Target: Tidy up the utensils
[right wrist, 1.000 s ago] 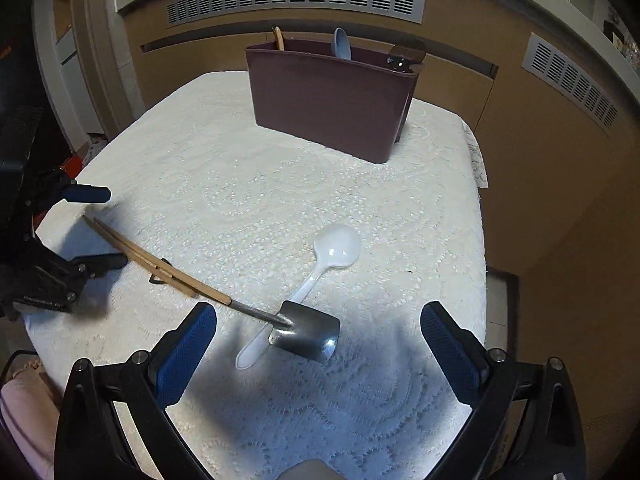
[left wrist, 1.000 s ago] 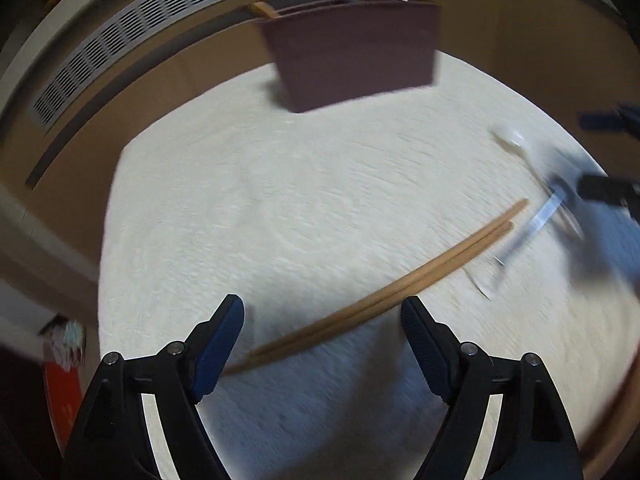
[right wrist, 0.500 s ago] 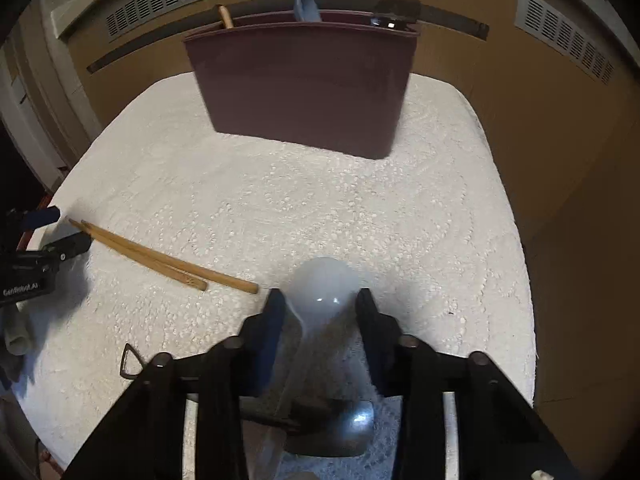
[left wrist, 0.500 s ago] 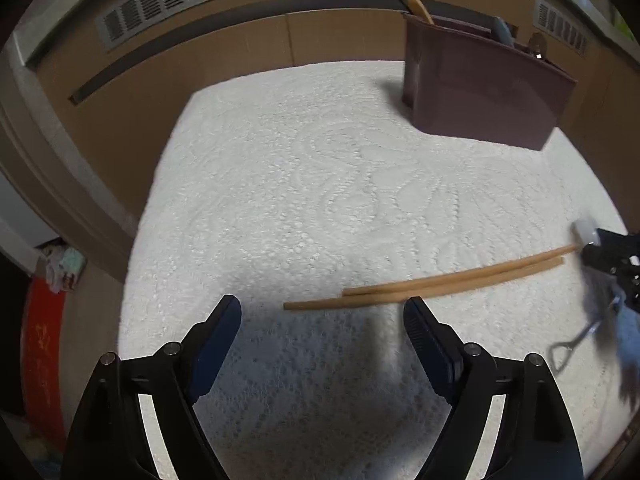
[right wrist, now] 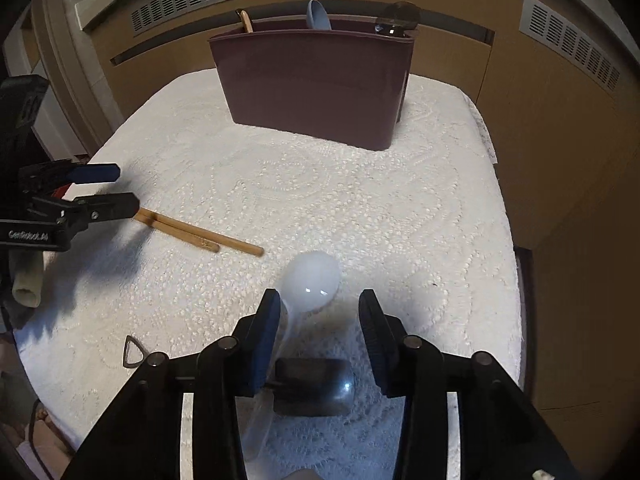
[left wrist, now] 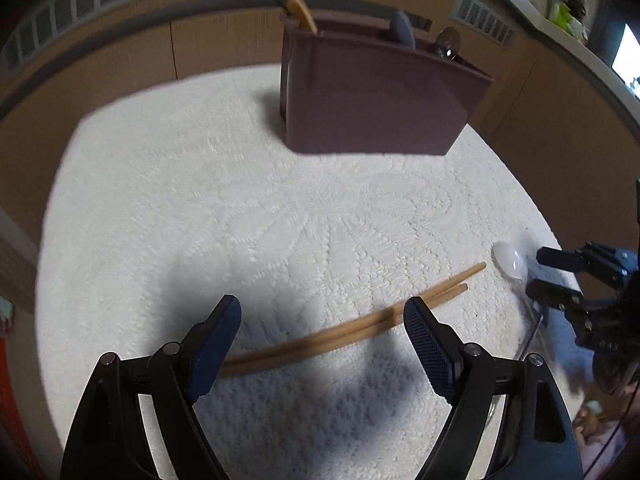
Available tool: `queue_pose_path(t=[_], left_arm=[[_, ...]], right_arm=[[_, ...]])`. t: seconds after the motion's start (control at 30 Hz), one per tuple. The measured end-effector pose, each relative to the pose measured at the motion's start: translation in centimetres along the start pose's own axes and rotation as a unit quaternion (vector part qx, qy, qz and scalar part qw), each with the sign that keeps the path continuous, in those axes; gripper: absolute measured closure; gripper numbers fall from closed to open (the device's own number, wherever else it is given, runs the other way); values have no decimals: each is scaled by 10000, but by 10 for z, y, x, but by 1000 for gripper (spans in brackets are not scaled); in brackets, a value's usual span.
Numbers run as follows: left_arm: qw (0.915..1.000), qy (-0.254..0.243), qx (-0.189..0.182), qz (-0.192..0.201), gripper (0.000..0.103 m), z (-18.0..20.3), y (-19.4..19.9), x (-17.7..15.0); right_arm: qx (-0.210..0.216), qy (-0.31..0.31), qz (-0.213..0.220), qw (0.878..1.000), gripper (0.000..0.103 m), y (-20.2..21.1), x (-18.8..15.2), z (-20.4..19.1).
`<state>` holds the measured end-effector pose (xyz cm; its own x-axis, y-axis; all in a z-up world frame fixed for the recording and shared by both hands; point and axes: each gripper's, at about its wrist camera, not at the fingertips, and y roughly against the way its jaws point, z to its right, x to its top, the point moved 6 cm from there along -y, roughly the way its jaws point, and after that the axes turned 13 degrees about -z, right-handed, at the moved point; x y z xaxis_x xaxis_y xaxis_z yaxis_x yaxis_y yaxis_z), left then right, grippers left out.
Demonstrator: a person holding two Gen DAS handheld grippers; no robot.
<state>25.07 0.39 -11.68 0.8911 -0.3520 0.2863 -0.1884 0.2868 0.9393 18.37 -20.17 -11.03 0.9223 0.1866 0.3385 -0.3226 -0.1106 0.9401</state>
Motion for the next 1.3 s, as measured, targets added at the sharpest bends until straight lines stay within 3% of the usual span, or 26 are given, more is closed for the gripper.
queue_pose_path(t=[0.13,0.33,0.53,0.63,0.8,0.87,0.97,1.1,1.17,1.3], left_arm=[[9998,-72,-22,-201,19,9,1,-25],[9986,-370,1,-373,14,39,10,-78],[9967,-334,-626,-402,14,63,17,-98],[9978,-296,-542,-255,18,63,20,-88],[9996,-271,-78,27,35,56,25,-63],[9995,-269,128,41,53,54,20,-50],[9990,-383,172,-168,68,58,5,-38],[9951,-705,633,-266,77,67,-7,-24],[9941,-779,640,-388,80,69,-13,-18],[9902,-975,731,-676,80,73,-19,-12]], right_arm=[[151,-86,-28,9998,48,14,-23,2],[649,-260,-385,9968,46,9,-48,-5],[640,-276,-223,9973,44,-3,-21,-16],[571,-65,-53,9983,44,-10,-1,-30],[402,77,37,9992,39,-14,10,-35],[501,3,32,9987,38,-10,4,-31],[554,-91,40,9984,32,-5,-12,-23],[607,-190,92,9979,19,-1,-31,-18],[689,-269,80,9972,4,-3,-35,-16],[777,-267,124,9965,0,-3,-35,-17]])
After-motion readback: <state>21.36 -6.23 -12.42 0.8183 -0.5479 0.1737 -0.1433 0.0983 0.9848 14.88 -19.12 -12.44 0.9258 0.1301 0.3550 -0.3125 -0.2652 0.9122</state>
